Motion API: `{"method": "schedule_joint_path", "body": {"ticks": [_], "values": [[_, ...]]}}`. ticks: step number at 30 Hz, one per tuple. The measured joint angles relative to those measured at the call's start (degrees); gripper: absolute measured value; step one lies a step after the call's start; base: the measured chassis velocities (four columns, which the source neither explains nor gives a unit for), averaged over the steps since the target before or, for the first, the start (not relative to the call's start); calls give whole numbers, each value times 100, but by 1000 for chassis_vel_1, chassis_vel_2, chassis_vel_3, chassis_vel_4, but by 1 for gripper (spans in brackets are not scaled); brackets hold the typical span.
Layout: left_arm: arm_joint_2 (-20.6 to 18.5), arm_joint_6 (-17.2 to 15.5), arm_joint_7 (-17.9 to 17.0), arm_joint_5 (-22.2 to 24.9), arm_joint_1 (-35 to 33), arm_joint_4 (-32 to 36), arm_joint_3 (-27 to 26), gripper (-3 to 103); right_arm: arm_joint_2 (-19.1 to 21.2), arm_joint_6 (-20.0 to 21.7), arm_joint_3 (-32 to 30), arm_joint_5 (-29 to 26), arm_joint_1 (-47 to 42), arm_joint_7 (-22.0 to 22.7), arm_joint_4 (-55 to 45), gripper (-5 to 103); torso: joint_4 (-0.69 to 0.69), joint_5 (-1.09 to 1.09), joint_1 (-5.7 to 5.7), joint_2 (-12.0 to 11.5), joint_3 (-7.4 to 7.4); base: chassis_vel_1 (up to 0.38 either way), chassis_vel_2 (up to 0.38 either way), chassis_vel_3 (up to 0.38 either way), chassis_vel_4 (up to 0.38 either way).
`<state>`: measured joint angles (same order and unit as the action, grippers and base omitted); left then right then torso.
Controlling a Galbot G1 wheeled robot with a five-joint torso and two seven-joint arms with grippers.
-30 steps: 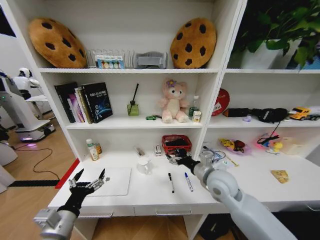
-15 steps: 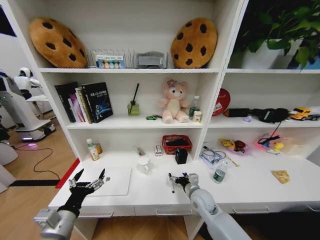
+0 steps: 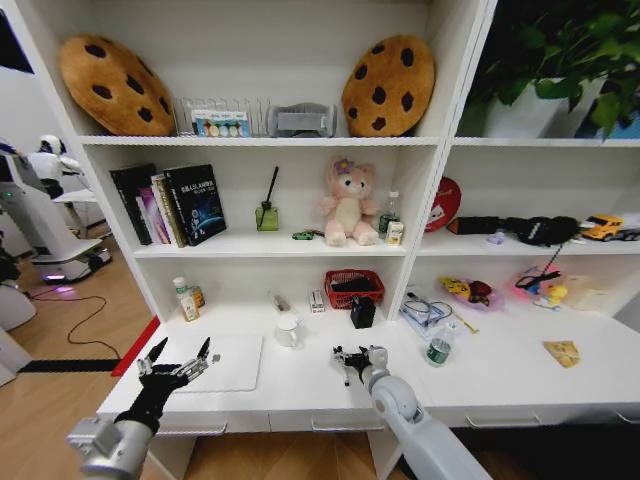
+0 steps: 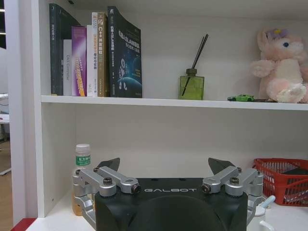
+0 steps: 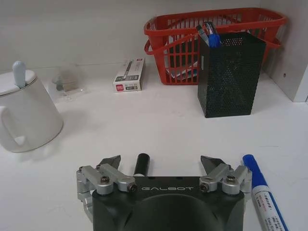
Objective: Organize the objects on the table.
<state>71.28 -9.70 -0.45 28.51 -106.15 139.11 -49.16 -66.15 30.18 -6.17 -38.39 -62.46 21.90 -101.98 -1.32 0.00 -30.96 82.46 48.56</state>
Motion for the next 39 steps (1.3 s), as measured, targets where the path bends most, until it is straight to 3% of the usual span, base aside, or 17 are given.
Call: {"method": "schedule_joint_path", "body": {"ticks": [7,22,25,27,29,39], "values": [[0,0,0,0,0,0,0,100,144,126,124,-36,33,-40,-8,74,0,0,0,0,0,0,0,0,0],[0,0,0,0,0,0,0,100,2,126,317,123,117,-230,75,69,0,0,0,0,0,0,0,0,0],[0,0,0,0,0,0,0,100,-2,121,313,141,108,-174,79,54,0,0,0,0,0,0,0,0,0],[0,0,-1,0,0,0,0,100,5,120,311,141,104,-165,79,54,0,0,0,0,0,0,0,0,0],[0,0,0,0,0,0,0,100,26,119,294,144,95,-142,87,43,0,0,0,0,-1,0,0,0,0],[0,0,0,0,0,0,0,100,47,104,215,205,3,-115,80,12,1,1,0,1,-1,0,0,0,0]]}}
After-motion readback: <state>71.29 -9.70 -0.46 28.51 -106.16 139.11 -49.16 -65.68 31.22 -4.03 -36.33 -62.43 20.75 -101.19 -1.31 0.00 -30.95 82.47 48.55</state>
